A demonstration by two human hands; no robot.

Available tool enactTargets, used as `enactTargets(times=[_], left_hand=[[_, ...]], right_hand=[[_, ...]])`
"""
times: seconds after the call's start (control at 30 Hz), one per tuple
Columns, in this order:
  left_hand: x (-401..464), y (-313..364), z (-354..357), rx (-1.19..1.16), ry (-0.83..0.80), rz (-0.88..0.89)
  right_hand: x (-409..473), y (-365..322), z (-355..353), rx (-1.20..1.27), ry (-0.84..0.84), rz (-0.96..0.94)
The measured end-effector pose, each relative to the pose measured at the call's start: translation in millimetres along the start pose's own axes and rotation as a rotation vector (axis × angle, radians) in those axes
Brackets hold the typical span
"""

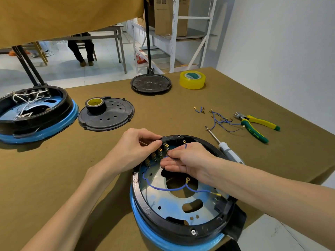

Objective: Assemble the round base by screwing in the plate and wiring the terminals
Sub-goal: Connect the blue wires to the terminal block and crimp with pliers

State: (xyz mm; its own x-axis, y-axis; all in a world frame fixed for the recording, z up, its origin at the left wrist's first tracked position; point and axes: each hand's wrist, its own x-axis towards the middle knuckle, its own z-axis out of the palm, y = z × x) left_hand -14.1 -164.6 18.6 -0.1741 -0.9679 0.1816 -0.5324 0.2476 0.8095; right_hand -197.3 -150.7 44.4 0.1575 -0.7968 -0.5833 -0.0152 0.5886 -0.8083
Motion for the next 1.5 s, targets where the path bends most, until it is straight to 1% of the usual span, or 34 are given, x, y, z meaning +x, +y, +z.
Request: enactTargets(times=[0.27,0.5,0.7,0.87,0.97,1.1,1.27,1.37,1.43,1.5], left_hand=[[-1,-1,-1,0.005,0.001,-0.012],[-1,-1,-2,-0.034,-0.002,-0.044],[-3,-1,1,-0.040,0.024,-0.027],[-2,-1,1,-0.029,0.021,0.014],[-1,-3,1,-0.048,0.017,0.019],[-1,-3,2,-0.075,0.029,0.003],[-2,-3,5,-0.024,0.071,0.037],[-2,-4,4,-0.024,0.062,0.038],[-1,-5,4,-0.022,0.055,0.032],[0,-5,3,-0.013,0.056,0.023]], right_hand=[[5,0,3,0.034,0.007,-0.011],[-1,-3,-10,0.001,-0.061,0.027],[-1,-3,-6,-0.084,-0.001,0.015],[3,2,1,-0.026,0.086,-0.027],[5,2,3,-0.030,0.111,-0.027],[5,2,3,-0.038,0.096,-0.027],[8,0,6,0.057,0.090,-0.001],[9,2,7,0.081,0.076,-0.010],[11,2,6,0.068,0.078,-0.023],[8,1,5,0.045,0.044,-0.040]])
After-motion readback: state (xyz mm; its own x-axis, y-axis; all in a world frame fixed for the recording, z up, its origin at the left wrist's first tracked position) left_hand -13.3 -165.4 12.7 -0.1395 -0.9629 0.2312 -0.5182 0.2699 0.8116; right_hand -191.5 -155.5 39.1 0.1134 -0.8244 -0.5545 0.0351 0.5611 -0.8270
